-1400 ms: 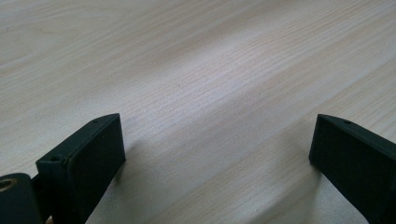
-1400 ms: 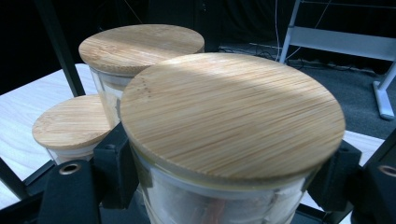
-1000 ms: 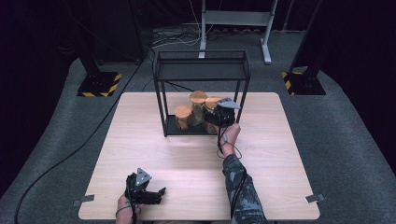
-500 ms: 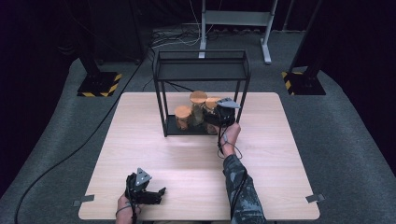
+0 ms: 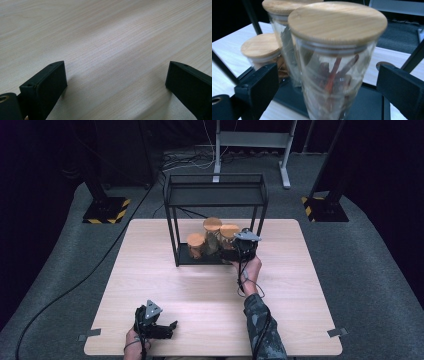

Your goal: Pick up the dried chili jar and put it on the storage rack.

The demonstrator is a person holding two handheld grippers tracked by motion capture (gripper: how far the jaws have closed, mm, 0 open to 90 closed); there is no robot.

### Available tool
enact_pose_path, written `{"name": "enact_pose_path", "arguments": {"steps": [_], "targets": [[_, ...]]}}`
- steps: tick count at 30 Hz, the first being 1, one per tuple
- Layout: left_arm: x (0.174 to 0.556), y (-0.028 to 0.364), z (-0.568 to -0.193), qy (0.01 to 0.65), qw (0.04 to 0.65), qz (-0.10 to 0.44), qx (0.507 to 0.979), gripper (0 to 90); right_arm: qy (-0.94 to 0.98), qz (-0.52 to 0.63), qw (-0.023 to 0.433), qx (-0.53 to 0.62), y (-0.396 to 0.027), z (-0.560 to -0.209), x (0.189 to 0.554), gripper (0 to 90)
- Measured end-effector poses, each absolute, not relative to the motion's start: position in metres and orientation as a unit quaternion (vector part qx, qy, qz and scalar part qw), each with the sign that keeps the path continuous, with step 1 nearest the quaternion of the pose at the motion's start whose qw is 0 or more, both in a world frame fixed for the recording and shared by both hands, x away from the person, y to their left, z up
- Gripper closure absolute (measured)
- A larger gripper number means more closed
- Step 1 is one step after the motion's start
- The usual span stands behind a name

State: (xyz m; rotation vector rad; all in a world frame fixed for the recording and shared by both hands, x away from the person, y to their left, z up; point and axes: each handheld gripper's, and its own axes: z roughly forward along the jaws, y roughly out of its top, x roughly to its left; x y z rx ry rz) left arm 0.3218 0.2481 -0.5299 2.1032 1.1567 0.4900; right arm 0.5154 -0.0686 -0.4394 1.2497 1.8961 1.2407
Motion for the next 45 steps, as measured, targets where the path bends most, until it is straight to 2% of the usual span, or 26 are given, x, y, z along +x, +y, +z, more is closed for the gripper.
{"name": "enact_pose_path", "arguments": {"steps": [9,17,35,45], "targets": [[0.322,0.248,-0.53,0.444,0.339,0.188,0.808,2.9,0.727,0.457,0.254,0.445,-0.076,-0.437,0.491,1.8],[0.322,0.248,-0.53,0.443,0.339,0.188,0.808,3.0,0.748,0.445,0.244,0.427,-0.084,-0.444,0.453,0.4],[0.322,0.248,-0.53,0.443,0.339,0.188,0.809,3.0,0.773,0.392,0.214,0.45,-0.117,-0.501,0.362,0.0],[0.322,0.248,-0.53,0.444,0.34,0.188,0.807,3.0,0.781,0.372,0.21,0.455,-0.123,-0.517,0.339,0.0]]}}
